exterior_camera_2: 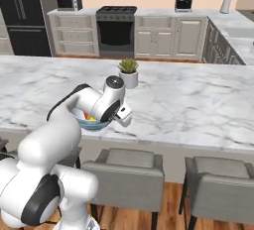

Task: Place the cup inside the bowl on the dining table and move the bowl to any counter.

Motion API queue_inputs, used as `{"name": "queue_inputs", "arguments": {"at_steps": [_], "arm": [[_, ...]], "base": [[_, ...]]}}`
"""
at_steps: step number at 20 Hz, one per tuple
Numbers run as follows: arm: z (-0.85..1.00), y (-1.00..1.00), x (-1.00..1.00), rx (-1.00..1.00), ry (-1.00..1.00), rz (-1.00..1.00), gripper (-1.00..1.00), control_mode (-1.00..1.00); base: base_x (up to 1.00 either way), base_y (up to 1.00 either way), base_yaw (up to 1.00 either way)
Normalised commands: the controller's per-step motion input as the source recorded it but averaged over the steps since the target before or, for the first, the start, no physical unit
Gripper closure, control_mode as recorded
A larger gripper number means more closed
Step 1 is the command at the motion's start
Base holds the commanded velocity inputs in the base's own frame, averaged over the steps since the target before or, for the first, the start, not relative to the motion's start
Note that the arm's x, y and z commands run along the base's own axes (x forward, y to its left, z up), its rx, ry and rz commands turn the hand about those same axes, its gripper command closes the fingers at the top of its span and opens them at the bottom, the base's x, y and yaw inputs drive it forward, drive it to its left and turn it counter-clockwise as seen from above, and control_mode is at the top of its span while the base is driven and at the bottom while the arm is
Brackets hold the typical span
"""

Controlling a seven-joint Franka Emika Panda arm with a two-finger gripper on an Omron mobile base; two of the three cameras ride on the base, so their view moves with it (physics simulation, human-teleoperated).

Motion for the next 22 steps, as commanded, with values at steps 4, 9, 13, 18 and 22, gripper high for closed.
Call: {"name": "queue_inputs", "arguments": {"at_steps": [4, 9, 13, 18, 22], "arm": [[0.0, 0.0, 0.0, 0.0, 0.0, 0.0, 1.0, 1.0], [0.0, 0.0, 0.0, 0.0, 0.0, 0.0, 1.0, 1.0], [0.0, 0.0, 0.0, 0.0, 0.0, 0.0, 1.0, 1.0], [0.0, 0.0, 0.0, 0.0, 0.0, 0.0, 1.0, 1.0], [0.0, 0.0, 0.0, 0.0, 0.0, 0.0, 1.0, 1.0]], "base": [[0.0, 0.86, -0.06], [0.0, 0.89, -0.06], [0.0, 0.83, -0.05], [0.0, 0.82, -0.04], [0.0, 0.86, -0.04]]}}
